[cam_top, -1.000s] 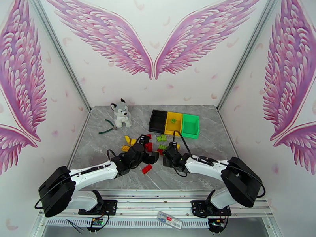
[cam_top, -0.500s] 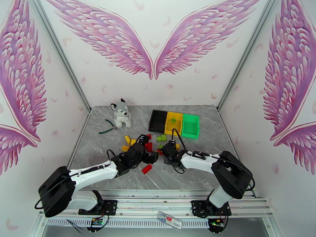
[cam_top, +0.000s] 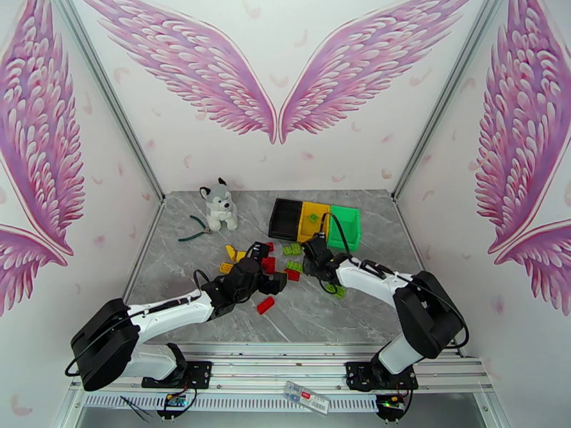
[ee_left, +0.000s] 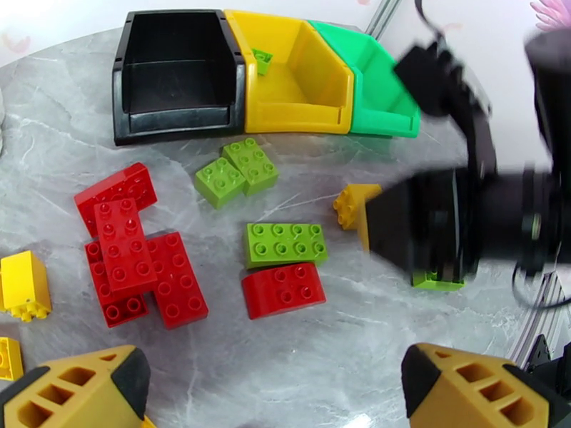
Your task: Sort the legos into containers by color
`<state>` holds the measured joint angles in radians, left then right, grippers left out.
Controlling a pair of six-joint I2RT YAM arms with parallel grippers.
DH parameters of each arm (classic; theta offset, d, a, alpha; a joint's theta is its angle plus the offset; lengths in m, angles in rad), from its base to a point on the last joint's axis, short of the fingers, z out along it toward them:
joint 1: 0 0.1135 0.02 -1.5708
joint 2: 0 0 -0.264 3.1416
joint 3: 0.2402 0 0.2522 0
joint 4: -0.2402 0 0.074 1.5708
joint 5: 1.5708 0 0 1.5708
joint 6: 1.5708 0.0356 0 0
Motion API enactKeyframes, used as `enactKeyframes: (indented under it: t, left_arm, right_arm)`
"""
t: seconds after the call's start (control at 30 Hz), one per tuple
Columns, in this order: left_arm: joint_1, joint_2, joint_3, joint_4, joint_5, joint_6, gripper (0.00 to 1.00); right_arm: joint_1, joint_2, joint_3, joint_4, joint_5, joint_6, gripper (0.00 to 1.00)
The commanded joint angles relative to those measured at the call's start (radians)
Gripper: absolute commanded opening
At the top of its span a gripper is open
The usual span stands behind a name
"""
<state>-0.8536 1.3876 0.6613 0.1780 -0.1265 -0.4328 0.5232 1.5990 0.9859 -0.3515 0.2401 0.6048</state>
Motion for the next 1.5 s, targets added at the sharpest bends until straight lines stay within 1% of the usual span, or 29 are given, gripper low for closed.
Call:
enactKeyframes:
  t: [0.0, 0.1, 0.23, 0.3, 0.33, 0.37, 0.47, 0.57, 0.67, 0.77, 0.87, 0.93, 1.03, 1.13, 1.23, 1.33, 1.4, 1.47]
  left_arm:
    - [0.004, 0.029, 0.005, 0.023, 0.026, 0.037, 0.99]
    - [0.002, 0.046, 0.040, -0.011, 0.056, 0.072, 0.99]
    - [0.001, 0.061, 0.071, -0.050, 0.045, 0.098, 0.99]
    - [0.001, 0.060, 0.077, -0.056, 0.035, 0.108, 0.99]
    - [0.001, 0.059, 0.079, -0.058, 0.029, 0.114, 0.99]
    - [-0.001, 0.059, 0.084, -0.062, 0.018, 0.119, 0.99]
    - [-0.001, 0.055, 0.101, -0.088, -0.014, 0.136, 0.99]
    - [-0.002, 0.033, 0.119, -0.114, -0.043, 0.109, 0.99]
    - [-0.024, 0.004, 0.146, -0.157, -0.090, 0.048, 0.99]
    - [-0.073, -0.002, 0.127, -0.083, -0.135, -0.015, 0.99]
    - [-0.148, 0.047, 0.134, -0.009, -0.194, -0.026, 0.99]
    - [-0.194, 0.091, 0.146, 0.029, -0.240, -0.018, 0.99]
    - [-0.236, 0.135, 0.168, 0.037, -0.249, -0.013, 0.99]
    - [-0.267, 0.136, 0.159, 0.042, -0.285, -0.012, 0.99]
    - [-0.275, 0.111, 0.116, 0.071, -0.293, -0.028, 0.99]
    - [-0.277, 0.072, 0.061, 0.095, -0.307, -0.048, 0.99]
    - [-0.277, 0.051, 0.030, 0.106, -0.314, -0.060, 0.99]
    - [-0.277, 0.036, 0.010, 0.114, -0.317, -0.067, 0.99]
  right_arm:
    - [-0.067, 0.036, 0.109, -0.008, -0.023, -0.055, 0.22]
    - [-0.116, 0.121, 0.227, -0.024, -0.024, -0.068, 0.23]
    - [-0.157, 0.251, 0.393, -0.060, -0.040, -0.076, 0.26]
    - [-0.170, 0.312, 0.474, -0.083, -0.044, -0.078, 0.36]
    - [-0.173, 0.330, 0.502, -0.092, -0.045, -0.081, 0.39]
    - [-0.176, 0.348, 0.531, -0.108, -0.046, -0.083, 0.44]
    - [-0.178, 0.339, 0.543, -0.117, -0.058, -0.090, 0.59]
    - [-0.170, 0.247, 0.447, -0.074, -0.079, -0.094, 0.71]
    - [-0.158, 0.108, 0.296, -0.041, -0.080, -0.090, 0.79]
    - [-0.144, -0.045, 0.116, -0.002, -0.103, -0.070, 0.87]
    - [-0.122, -0.182, -0.045, 0.006, -0.108, -0.052, 0.91]
    - [-0.118, -0.273, -0.146, -0.007, -0.114, -0.034, 0.92]
    - [-0.117, -0.402, -0.282, -0.029, -0.122, -0.003, 0.92]
    - [-0.112, -0.530, -0.411, -0.042, -0.131, 0.040, 0.93]
    - [-0.102, -0.636, -0.511, -0.048, -0.140, 0.080, 0.91]
    - [-0.093, -0.702, -0.561, -0.085, -0.137, 0.111, 0.87]
    - [-0.079, -0.727, -0.574, -0.097, -0.145, 0.125, 0.83]
    - [-0.054, -0.732, -0.578, -0.131, -0.109, 0.147, 0.80]
